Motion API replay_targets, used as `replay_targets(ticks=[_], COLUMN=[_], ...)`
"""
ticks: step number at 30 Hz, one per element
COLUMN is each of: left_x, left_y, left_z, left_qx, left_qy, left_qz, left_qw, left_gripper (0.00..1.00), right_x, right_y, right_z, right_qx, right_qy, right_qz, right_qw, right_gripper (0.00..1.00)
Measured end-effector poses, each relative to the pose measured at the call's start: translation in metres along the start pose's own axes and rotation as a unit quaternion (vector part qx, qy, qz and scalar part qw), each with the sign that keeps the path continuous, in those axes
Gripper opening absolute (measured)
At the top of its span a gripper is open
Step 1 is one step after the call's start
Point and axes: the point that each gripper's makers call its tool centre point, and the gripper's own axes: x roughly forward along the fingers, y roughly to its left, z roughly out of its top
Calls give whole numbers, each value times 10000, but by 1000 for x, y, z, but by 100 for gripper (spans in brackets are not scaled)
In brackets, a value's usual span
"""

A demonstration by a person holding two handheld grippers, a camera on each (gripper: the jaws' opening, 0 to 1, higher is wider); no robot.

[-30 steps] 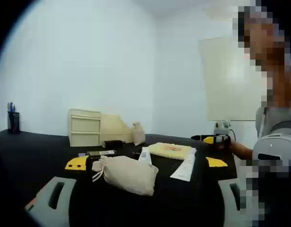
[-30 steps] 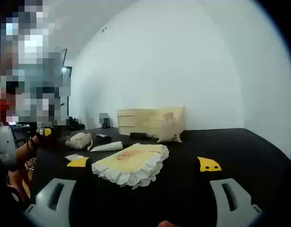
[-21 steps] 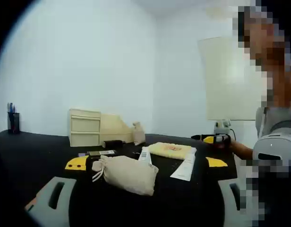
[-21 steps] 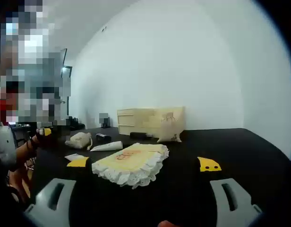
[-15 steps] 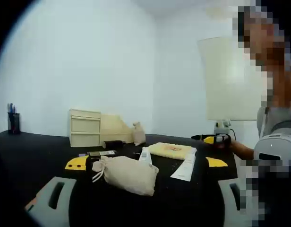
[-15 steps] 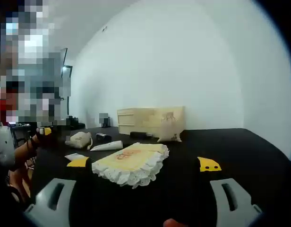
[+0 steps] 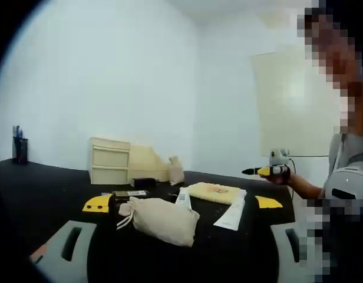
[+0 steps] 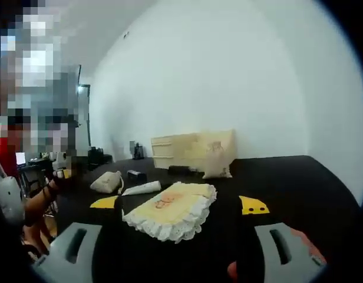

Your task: Open the drawer, pick up the cosmetic bottles from the table one by one, place them into the drawer, release the gripper, close the drawer, and move the gripper away

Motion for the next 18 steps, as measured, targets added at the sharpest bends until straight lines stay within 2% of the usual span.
replay_targets(ticks=[7, 12, 16, 18], left_x=[-1, -1, -2, -3], left_y=[2, 2, 3, 4], left_z=[1, 2, 4, 6], left_qx=[-42, -72, -90, -117], left_qy=[-12, -18, -39, -79], left_qz=[39, 30, 49, 55], left_qw=[10000, 10000, 9999, 9999], left_gripper=[92, 89, 85, 83], right_x=[17, 32, 49, 60], right_y=[10, 22, 31, 40], right_z=[19, 29, 29, 27], right_qx=[-508, -556, -657, -588], right_qy=[347, 546, 821, 938], right_qz=[273, 585, 811, 1038], right_qw=[9977, 9952, 9911, 9884], right_gripper=[63, 55, 45, 44])
